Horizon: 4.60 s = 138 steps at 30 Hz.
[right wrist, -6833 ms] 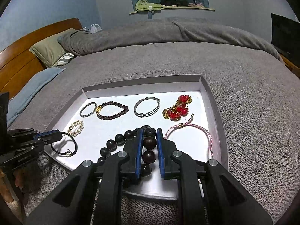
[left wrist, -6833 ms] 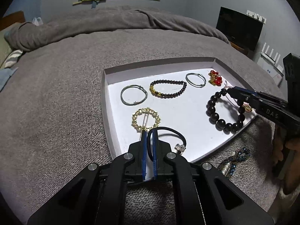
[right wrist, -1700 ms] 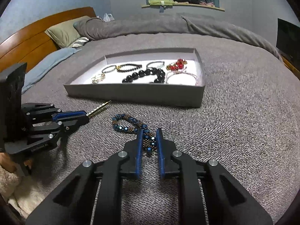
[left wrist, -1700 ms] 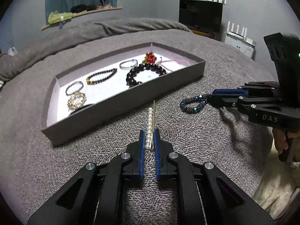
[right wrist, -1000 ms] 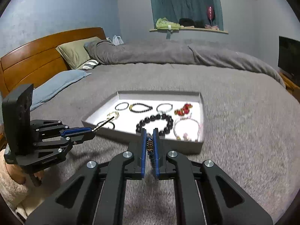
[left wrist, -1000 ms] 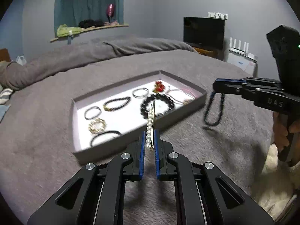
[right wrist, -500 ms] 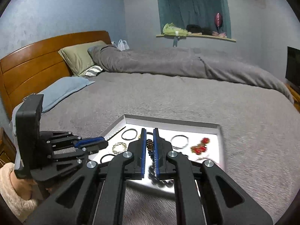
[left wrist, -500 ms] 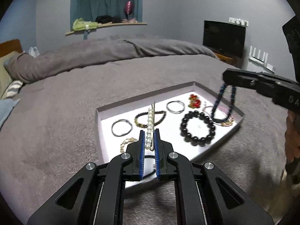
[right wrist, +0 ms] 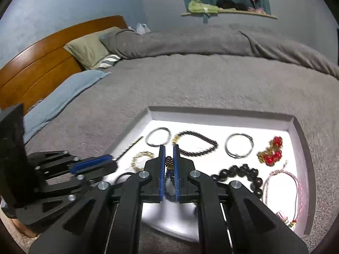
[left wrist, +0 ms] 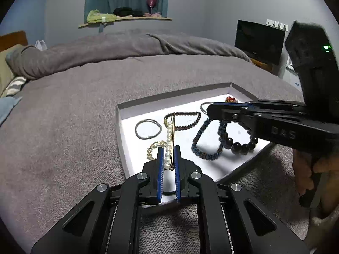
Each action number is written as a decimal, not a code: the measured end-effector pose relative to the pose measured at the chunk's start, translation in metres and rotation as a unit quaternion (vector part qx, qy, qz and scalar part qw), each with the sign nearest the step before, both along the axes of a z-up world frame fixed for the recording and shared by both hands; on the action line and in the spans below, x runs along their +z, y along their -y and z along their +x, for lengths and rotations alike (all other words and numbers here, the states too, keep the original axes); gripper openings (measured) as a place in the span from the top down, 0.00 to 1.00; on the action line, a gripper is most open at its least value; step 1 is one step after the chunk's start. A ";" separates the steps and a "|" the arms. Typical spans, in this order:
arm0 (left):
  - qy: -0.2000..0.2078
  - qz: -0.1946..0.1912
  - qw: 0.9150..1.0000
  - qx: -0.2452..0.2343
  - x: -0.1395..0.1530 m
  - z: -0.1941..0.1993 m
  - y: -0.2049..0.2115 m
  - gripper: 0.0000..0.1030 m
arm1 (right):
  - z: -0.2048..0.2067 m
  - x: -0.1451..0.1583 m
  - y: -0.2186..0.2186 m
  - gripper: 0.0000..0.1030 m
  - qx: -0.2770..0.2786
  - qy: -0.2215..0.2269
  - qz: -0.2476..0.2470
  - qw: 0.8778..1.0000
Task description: Organize jewelry
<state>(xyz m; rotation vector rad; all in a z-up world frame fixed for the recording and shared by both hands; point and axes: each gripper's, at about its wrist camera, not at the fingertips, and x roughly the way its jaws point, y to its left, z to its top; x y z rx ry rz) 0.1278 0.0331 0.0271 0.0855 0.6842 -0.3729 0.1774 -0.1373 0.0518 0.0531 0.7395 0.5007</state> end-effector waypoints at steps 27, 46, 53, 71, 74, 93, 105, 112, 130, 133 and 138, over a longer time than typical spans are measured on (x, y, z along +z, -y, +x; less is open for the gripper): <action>-0.010 0.006 0.999 -0.035 -0.006 0.002 0.028 0.90 | 0.002 -0.007 0.044 0.68 -0.064 -0.027 0.026 0.997; -0.073 0.047 0.989 -0.115 -0.007 0.039 0.124 0.90 | -0.014 -0.001 0.122 0.59 -0.133 -0.024 0.050 0.990; -0.083 0.049 0.989 -0.108 -0.014 0.044 0.123 0.90 | -0.015 0.000 0.129 0.59 -0.138 -0.020 0.049 0.989; -0.061 0.053 0.993 -0.091 -0.005 0.032 0.119 0.77 | -0.017 0.004 0.130 0.57 -0.139 -0.013 0.049 0.989; -0.045 0.047 0.995 -0.079 0.003 0.021 0.112 0.68 | -0.023 0.009 0.130 0.46 -0.140 -0.005 0.052 0.989; -0.014 0.051 0.993 0.109 0.006 -0.052 0.039 0.09 | -0.093 0.003 0.108 0.05 -0.148 0.021 -0.058 0.987; 0.006 0.045 0.992 0.121 -0.001 -0.054 0.031 0.09 | -0.094 -0.010 0.101 0.05 -0.150 0.025 -0.084 0.985; 0.006 0.046 0.992 0.119 -0.002 -0.052 0.031 0.09 | -0.091 -0.012 0.101 0.05 -0.150 0.026 -0.090 0.984; 0.004 0.048 0.992 0.117 -0.002 -0.052 0.032 0.08 | -0.092 -0.010 0.099 0.05 -0.148 0.027 -0.092 0.984; 0.004 0.047 0.992 0.116 -0.002 -0.052 0.032 0.08 | -0.092 -0.010 0.098 0.05 -0.148 0.027 -0.093 0.984; 0.004 0.047 0.992 0.116 -0.003 -0.052 0.033 0.08 | -0.092 -0.010 0.098 0.05 -0.147 0.027 -0.093 0.984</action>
